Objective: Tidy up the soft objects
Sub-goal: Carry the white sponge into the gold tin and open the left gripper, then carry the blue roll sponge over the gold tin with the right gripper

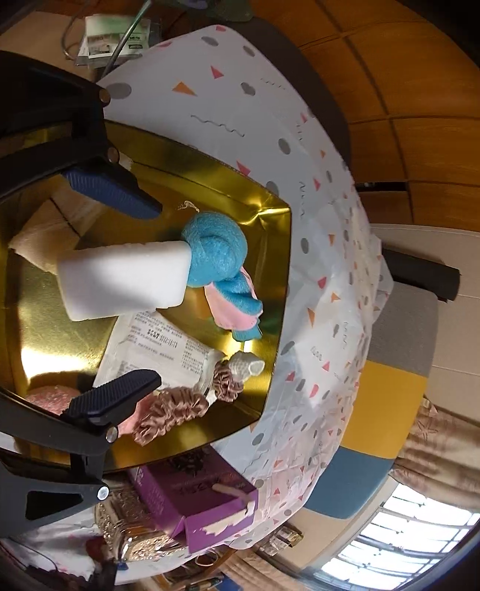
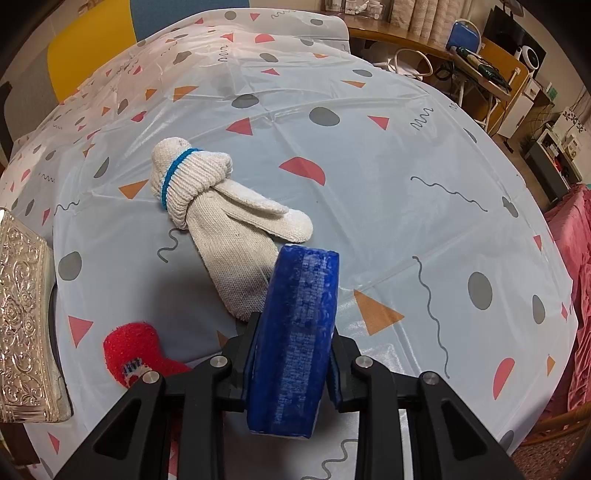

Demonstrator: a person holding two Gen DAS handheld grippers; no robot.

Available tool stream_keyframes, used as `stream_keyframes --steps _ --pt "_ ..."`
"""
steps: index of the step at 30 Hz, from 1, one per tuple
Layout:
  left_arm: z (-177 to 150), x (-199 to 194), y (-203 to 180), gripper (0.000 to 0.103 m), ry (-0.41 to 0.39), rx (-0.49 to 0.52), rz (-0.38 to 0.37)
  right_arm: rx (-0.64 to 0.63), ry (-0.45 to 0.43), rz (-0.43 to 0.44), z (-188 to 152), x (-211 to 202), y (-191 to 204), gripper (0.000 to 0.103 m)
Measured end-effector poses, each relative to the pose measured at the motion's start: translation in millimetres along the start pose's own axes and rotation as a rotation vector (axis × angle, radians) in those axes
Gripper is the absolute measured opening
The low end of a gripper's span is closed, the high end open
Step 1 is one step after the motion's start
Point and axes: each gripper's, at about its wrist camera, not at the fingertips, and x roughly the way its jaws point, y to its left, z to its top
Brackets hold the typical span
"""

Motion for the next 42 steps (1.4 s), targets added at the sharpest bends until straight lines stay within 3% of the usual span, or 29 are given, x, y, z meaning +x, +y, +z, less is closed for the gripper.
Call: stream_keyframes --steps 6,14,22,32,38,42 --pt "-3.9 -14.3 -9.1 0.087 -0.02 0.018 -0.011 0.005 -0.016 0.012 -0.2 -5.4 -0.4 0.026" --pt "-9.5 -22.2 -18.0 0.088 -0.028 0.052 -0.018 0.024 -0.14 0.085 0.7 -33.3 -0.8 0.026" --pt "-16.7 -21.4 -25.3 0.088 -0.013 0.078 -0.027 0.044 -0.156 0.094 3.1 -35.9 -2.1 0.026" --pt "-21.7 -20.3 -30.0 0.088 0.0 0.111 -0.048 0.02 -0.204 0.169 5.0 -44.4 5.3 0.026" --pt "-24.9 -22.4 -32.2 0.088 0.001 0.137 -0.063 0.018 -0.187 0.24 12.2 -47.7 12.6 0.026" --pt "-24.7 -24.8 -33.4 0.088 -0.002 0.146 -0.07 -0.006 -0.168 0.218 24.1 -50.2 24.3 0.026"
